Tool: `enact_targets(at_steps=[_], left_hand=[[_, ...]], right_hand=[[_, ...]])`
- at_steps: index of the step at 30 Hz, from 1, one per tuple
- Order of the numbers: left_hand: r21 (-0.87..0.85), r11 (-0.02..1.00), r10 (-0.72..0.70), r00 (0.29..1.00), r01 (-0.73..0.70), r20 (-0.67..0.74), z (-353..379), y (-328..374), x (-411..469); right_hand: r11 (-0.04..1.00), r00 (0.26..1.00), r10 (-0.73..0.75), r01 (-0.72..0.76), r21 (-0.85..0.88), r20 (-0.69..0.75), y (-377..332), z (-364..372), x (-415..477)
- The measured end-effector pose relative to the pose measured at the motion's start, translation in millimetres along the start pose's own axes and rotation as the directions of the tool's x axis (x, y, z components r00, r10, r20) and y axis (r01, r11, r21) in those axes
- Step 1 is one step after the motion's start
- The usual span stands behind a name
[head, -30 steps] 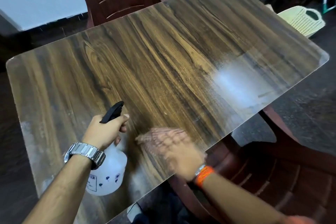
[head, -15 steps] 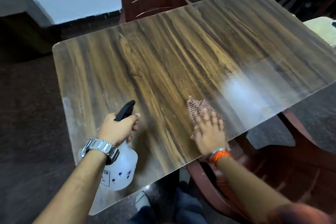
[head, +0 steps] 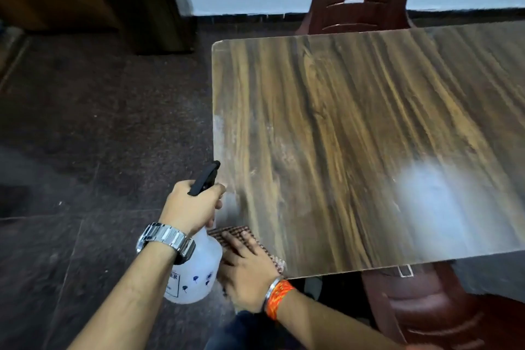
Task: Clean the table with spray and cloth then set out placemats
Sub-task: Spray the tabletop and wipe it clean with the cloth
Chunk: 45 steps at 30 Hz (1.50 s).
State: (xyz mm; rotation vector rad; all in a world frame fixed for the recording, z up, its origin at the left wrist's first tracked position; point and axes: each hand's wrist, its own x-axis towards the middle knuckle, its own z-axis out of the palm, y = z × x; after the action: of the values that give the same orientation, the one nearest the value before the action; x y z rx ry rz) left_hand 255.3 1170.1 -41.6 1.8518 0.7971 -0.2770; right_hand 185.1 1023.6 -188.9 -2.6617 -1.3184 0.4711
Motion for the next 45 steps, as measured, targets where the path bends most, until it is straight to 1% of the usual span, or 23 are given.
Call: enact_targets(at_steps=[2,4,5,12,16,19,21,24,26,28,30,32,33,35,37,38,39,40,41,43,44,45], left_hand=[[-0.027,0.999,-0.034,0.999,0.033,-0.017,-15,-9,4],[-0.016,0.998,-0.058,0.998,0.057,-0.024,-24,-15,8],[-0.011,0.998,-0.068,0.997,0.068,-0.029,-26,-17,10],[-0.122,0.986,-0.13,0.986,0.117,-0.104,-27,-19,42],[-0.137,0.981,-0.159,0.975,0.138,-0.158,-25,-20,57],[-0.147,0.978,-0.17,0.968,0.144,-0.183,-27,-20,57],[-0.154,0.975,-0.189,0.962,0.16,-0.196,-30,-21,57],[-0.144,0.977,-0.186,0.964,0.16,-0.192,-30,-18,55],[-0.129,0.98,-0.17,0.97,0.149,-0.176,-28,-12,53],[-0.139,0.981,-0.157,0.977,0.137,-0.147,-25,-6,54],[-0.134,0.983,-0.14,0.982,0.122,-0.13,-22,-1,55],[-0.118,0.986,-0.128,0.984,0.114,-0.12,-17,1,57],[-0.12,0.987,-0.125,0.985,0.111,-0.118,-16,1,58],[-0.119,0.987,-0.125,0.986,0.112,-0.111,-13,-2,57],[-0.123,0.986,-0.127,0.987,0.115,-0.093,-14,-6,55],[-0.127,0.985,-0.128,0.988,0.117,-0.088,-14,-8,54],[-0.125,0.985,-0.134,0.987,0.122,-0.089,-14,-9,52],[-0.124,0.984,-0.138,0.986,0.126,-0.091,-14,-10,51],[-0.124,0.985,-0.135,0.987,0.123,-0.092,-14,-11,49],[-0.119,0.987,-0.122,0.988,0.111,-0.092,-14,-11,44],[-0.112,0.988,-0.116,0.989,0.106,-0.09,-14,-12,41],[-0.11,0.988,-0.114,0.989,0.104,-0.09,-14,-12,39]], right_hand=[[0.997,0.997,0.071,-0.07,0.037,-0.028,8,-8,13],[0.986,0.987,0.148,-0.143,0.083,-0.056,23,-19,34],[0.984,0.984,0.164,-0.159,0.087,-0.065,33,-26,47],[0.984,0.979,0.178,-0.176,0.023,-0.102,118,-66,164],[0.967,0.952,0.256,-0.256,0.022,-0.167,176,-95,233],[0.957,0.943,0.29,-0.289,0.026,-0.164,198,-109,265],[0.952,0.942,0.305,-0.305,0.021,-0.142,199,-112,272],[0.965,0.959,0.258,-0.262,-0.02,-0.119,186,-110,248],[0.983,0.982,0.165,-0.171,-0.063,-0.096,163,-99,208],[0.996,0.998,0.043,-0.046,-0.074,-0.043,128,-80,158],[0.996,0.997,-0.072,0.073,-0.055,0.008,93,-50,103],[0.981,0.983,-0.175,0.178,-0.074,0.046,64,-24,50],[0.975,0.977,-0.206,0.21,-0.079,0.051,56,-17,31],[0.974,0.976,-0.215,0.217,-0.068,0.036,54,-15,11],[0.987,0.988,-0.155,0.154,-0.04,-0.008,72,-27,19],[0.996,0.995,-0.085,0.084,-0.035,-0.043,90,-35,31],[0.999,0.997,0.024,-0.026,-0.022,-0.076,115,-46,45],[0.987,0.982,0.159,-0.161,-0.005,-0.103,144,-57,59],[0.953,0.943,0.302,-0.303,0.018,-0.14,176,-67,71],[0.825,0.806,0.564,-0.555,0.1,-0.179,240,-89,86],[0.75,0.732,0.661,-0.644,0.149,-0.166,264,-97,89],[0.685,0.67,0.728,-0.702,0.194,-0.143,277,-102,91]])
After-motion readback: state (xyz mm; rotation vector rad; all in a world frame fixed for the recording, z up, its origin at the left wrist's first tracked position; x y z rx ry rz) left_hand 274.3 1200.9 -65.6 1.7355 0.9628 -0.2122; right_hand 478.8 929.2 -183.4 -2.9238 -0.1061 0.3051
